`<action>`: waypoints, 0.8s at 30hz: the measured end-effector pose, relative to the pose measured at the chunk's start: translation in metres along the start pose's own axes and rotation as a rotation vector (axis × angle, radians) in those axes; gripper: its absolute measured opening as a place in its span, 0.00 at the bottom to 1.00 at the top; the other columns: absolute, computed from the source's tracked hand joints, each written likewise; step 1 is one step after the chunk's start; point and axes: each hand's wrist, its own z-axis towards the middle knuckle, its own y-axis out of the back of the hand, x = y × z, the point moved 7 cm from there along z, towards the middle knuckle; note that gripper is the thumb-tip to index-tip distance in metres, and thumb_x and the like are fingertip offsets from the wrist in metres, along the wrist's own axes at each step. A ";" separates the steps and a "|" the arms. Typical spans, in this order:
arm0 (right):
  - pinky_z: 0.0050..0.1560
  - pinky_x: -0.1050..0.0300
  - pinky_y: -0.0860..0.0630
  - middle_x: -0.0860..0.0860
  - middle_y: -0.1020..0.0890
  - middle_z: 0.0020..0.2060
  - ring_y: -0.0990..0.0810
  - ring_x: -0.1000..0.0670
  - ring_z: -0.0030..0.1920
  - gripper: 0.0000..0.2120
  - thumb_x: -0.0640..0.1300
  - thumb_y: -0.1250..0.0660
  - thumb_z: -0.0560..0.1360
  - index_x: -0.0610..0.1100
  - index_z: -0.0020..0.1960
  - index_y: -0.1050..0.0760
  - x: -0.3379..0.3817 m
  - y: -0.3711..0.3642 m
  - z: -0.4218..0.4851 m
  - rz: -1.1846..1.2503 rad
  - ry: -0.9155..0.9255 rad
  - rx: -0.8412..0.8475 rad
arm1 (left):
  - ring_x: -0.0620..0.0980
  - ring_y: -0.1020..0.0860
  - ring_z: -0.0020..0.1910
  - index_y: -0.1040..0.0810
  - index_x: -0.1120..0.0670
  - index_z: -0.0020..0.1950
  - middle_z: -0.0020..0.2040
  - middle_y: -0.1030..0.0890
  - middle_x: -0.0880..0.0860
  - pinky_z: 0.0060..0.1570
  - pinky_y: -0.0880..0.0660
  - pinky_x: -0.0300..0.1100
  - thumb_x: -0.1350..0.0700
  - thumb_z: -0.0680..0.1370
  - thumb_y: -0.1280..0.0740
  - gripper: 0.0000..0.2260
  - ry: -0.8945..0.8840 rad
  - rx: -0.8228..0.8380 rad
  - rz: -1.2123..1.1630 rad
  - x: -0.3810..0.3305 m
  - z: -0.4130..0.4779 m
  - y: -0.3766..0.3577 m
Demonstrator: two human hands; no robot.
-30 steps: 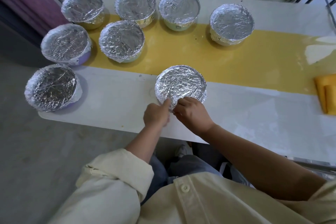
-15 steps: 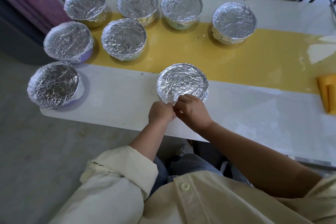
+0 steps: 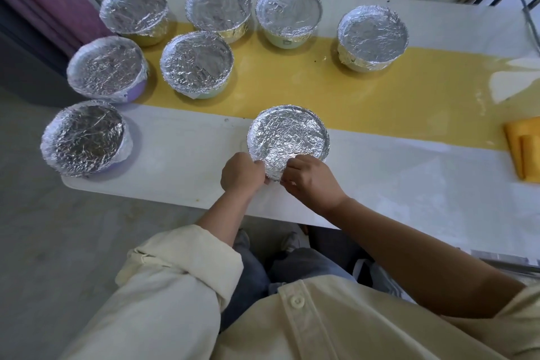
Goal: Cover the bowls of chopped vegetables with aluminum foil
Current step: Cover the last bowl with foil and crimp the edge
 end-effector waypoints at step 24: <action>0.28 0.55 0.33 0.47 0.28 0.27 0.29 0.44 0.29 0.12 0.33 0.25 0.63 0.41 0.28 0.27 0.009 -0.008 0.008 -0.033 0.014 0.007 | 0.53 0.17 0.42 0.16 0.55 0.44 0.40 0.15 0.52 0.44 0.22 0.44 0.45 0.76 0.35 0.15 0.046 0.028 -0.049 0.009 -0.011 -0.021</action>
